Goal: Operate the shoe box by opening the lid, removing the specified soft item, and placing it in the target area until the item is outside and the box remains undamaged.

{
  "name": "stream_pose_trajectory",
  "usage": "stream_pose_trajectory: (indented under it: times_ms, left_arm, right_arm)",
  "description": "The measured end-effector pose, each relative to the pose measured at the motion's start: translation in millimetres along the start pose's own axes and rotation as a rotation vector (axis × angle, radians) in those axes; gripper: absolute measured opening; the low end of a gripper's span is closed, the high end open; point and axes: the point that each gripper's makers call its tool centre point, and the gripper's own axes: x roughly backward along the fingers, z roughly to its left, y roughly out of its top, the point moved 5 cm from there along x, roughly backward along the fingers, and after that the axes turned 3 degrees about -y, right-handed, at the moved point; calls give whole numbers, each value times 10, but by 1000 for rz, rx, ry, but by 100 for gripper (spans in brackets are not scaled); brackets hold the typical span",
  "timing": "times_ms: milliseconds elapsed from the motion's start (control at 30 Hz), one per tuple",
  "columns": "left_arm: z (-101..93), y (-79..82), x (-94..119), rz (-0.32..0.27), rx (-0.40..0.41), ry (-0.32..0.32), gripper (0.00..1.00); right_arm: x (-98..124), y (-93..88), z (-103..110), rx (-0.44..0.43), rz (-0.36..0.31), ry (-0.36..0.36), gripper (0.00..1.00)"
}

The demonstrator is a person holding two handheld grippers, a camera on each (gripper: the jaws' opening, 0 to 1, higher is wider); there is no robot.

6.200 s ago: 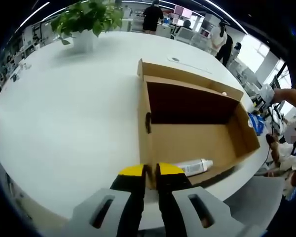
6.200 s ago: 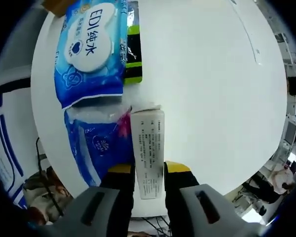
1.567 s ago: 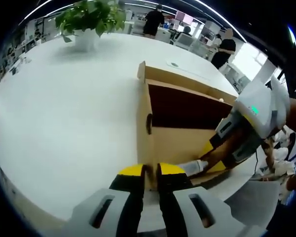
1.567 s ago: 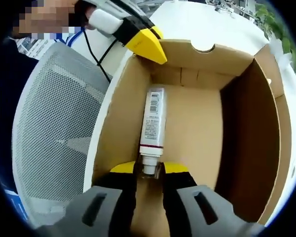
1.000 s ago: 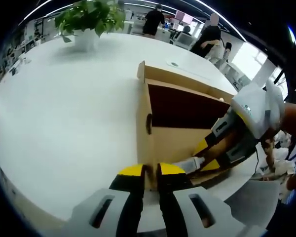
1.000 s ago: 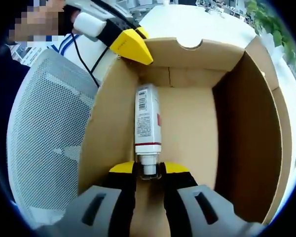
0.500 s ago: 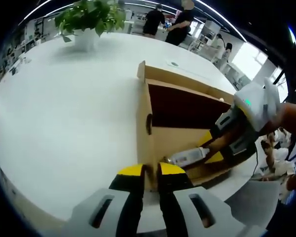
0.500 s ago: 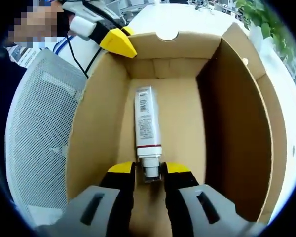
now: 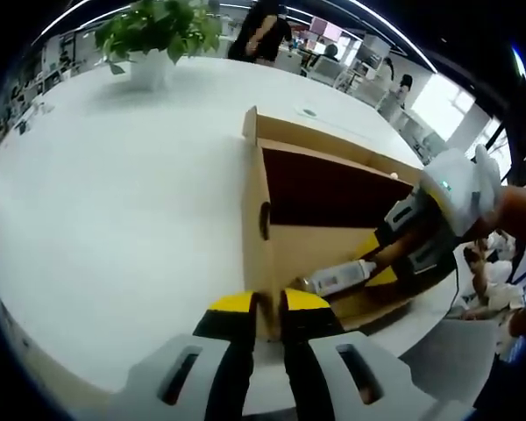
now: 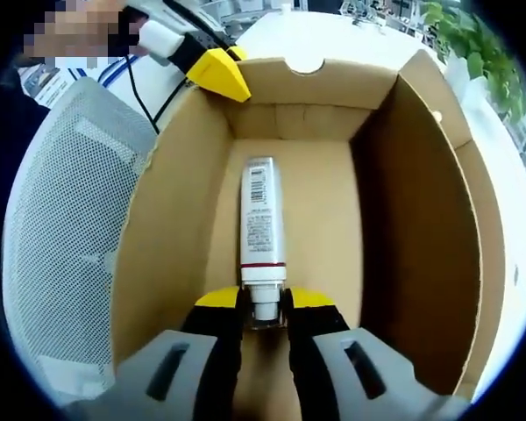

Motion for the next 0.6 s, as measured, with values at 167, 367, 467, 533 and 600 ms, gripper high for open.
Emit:
stream_pose_trajectory:
  times_ms: [167,367,467,533,600]
  left_arm:
    - [7,3,-1,-1,1,0,8]
    - [2,2,1,0,-12,0,9]
    - [-19,10,15,7,-53,-3,9]
    - [-17,35,42,13,-133,14,11]
    - [-30,64,68,5,-171,29,19]
  right_arm:
    - [78,-128,-63,-5,35,-22,17]
    - [91,-292,-66,-41,55,-31,17]
    - [97,-296,-60,-63,34,-34,17]
    - [98,-299,-57,-64,32,-35,17]
    - [101,-299,-54,-62,31,-35,17]
